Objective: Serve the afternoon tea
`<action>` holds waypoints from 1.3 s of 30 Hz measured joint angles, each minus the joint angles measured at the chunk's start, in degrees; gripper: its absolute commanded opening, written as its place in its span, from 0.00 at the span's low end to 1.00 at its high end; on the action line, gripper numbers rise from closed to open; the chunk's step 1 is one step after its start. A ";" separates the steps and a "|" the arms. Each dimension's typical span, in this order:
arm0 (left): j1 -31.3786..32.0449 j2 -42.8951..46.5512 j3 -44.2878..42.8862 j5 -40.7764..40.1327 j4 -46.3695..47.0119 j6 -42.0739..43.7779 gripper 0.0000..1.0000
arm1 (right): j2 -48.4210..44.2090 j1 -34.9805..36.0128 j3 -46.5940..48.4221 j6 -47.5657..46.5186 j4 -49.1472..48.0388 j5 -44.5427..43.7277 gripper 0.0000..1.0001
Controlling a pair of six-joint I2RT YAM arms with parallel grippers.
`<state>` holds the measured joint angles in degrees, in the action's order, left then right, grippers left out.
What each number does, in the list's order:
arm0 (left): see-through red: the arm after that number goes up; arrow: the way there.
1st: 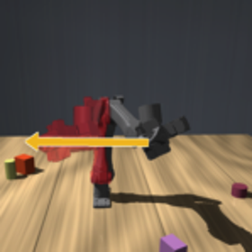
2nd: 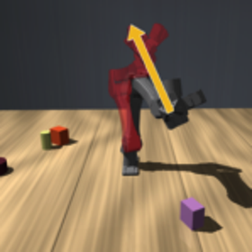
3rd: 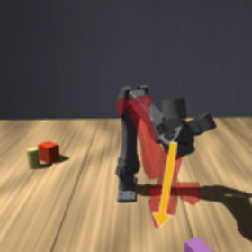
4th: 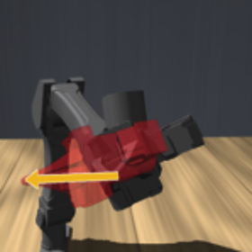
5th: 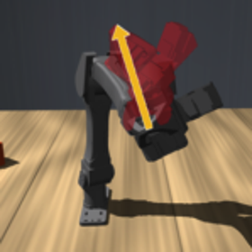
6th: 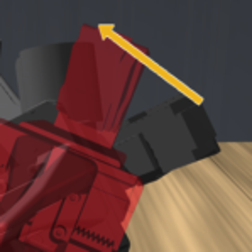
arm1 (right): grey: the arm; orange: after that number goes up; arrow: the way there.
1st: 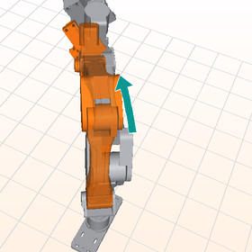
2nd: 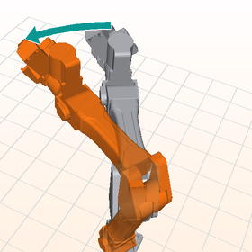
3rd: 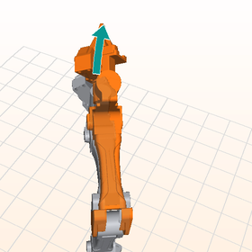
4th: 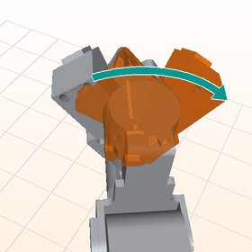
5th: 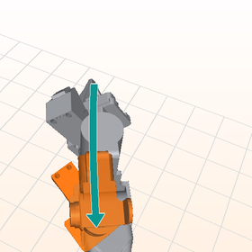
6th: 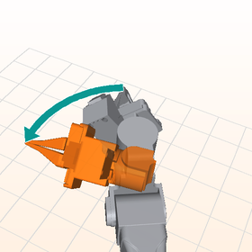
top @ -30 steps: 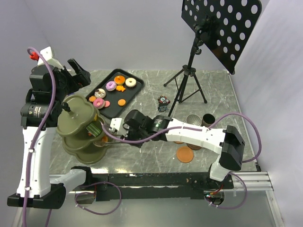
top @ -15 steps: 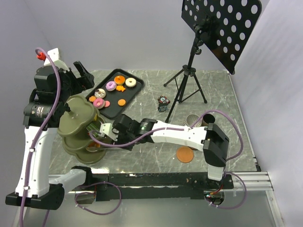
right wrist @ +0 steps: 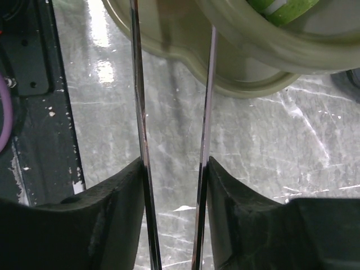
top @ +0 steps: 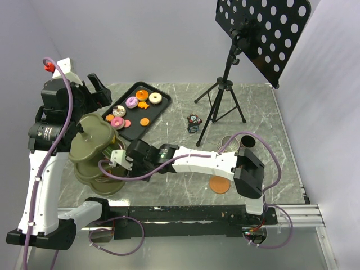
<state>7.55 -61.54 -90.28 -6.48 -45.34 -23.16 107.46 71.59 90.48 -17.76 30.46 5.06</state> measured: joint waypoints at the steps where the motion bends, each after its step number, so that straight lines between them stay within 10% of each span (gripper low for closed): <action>1: 0.00 0.00 0.00 -0.02 0.00 0.00 1.00 | 0.22 0.00 0.13 -0.04 -0.02 -0.13 0.54; 39: 0.04 0.31 0.02 -1.29 -0.07 -0.55 1.00 | -16.63 -4.61 -20.11 3.54 0.44 -12.37 0.51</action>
<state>7.60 -61.23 -90.26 -7.77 -45.41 -23.70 90.83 66.98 70.37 -14.22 30.89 -7.31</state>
